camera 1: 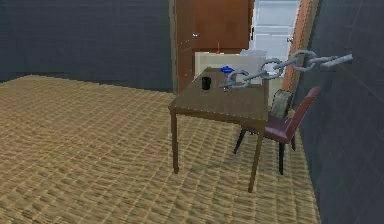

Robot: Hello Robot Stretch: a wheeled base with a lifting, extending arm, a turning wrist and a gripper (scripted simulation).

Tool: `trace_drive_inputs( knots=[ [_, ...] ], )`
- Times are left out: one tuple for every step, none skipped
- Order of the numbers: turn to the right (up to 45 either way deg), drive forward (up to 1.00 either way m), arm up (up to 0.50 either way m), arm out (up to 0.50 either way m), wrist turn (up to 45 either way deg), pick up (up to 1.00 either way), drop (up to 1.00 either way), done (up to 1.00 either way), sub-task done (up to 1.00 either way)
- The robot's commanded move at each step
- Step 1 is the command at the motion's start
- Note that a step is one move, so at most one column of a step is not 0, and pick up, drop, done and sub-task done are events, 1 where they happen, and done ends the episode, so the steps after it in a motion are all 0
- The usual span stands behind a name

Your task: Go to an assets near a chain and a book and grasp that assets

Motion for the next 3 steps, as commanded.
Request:
trace_drive_inputs(
  knots=[
    [-3.0,0.0,0.0,0.0,0.0,0.0,0.0,0.0,0.0],
    [0.0,0.2,0.0,0.0,0.0,0.0,0.0,0.0,0.0],
    [-45.0,0.0,0.0,0.0,0.0,0.0,0.0,0.0,0.0]
  ],
)
